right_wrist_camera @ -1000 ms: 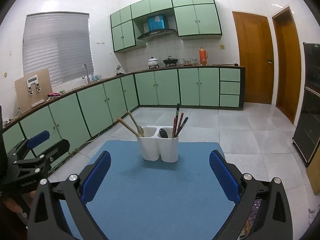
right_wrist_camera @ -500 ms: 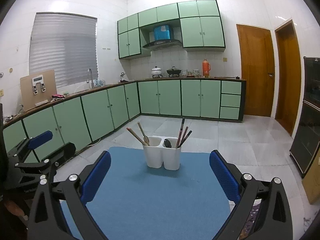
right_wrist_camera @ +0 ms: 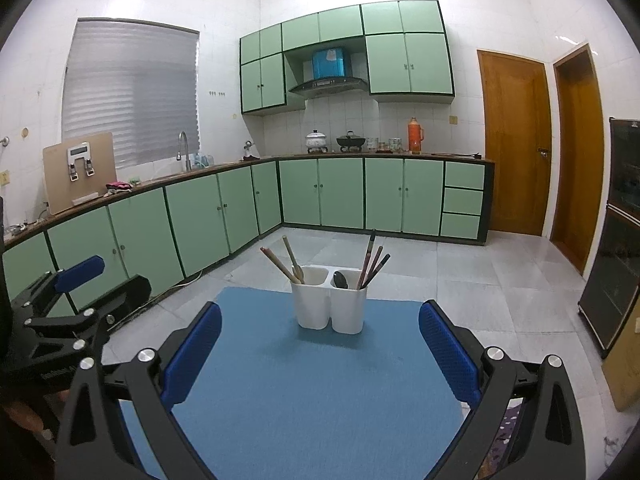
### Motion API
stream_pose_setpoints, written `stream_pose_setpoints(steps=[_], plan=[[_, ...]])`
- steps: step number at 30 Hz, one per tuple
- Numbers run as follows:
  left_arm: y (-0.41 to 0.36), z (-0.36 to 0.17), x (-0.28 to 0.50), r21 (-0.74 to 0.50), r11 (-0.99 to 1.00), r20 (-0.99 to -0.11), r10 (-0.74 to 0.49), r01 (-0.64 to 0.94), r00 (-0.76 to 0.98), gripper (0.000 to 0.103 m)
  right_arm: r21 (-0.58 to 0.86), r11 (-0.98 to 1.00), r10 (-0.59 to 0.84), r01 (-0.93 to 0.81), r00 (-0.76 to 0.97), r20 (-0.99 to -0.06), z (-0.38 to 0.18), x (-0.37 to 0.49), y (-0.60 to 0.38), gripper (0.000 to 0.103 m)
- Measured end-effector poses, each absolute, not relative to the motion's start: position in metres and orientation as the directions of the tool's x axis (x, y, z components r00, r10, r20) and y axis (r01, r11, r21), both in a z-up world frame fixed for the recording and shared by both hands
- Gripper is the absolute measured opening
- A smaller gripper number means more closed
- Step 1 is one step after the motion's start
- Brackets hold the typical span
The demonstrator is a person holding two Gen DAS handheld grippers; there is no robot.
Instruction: Organize utensils
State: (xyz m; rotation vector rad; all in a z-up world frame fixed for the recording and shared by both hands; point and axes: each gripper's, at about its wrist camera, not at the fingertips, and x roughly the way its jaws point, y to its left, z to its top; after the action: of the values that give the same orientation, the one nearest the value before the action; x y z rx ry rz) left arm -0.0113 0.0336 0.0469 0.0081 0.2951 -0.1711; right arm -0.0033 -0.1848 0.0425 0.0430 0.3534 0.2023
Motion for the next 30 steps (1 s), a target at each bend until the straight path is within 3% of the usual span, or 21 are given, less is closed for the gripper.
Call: stream_pose_setpoints(steps=[30], plan=[[0.0362, 0.0432, -0.0123, -0.023, 0.987, -0.293, -0.161, 0.161, 0.943, 0.097, 0.077, 0.979, 0.203, -0.187, 0.918, -0.342, 0.0374, -0.0031, -0.1839, 0.097]])
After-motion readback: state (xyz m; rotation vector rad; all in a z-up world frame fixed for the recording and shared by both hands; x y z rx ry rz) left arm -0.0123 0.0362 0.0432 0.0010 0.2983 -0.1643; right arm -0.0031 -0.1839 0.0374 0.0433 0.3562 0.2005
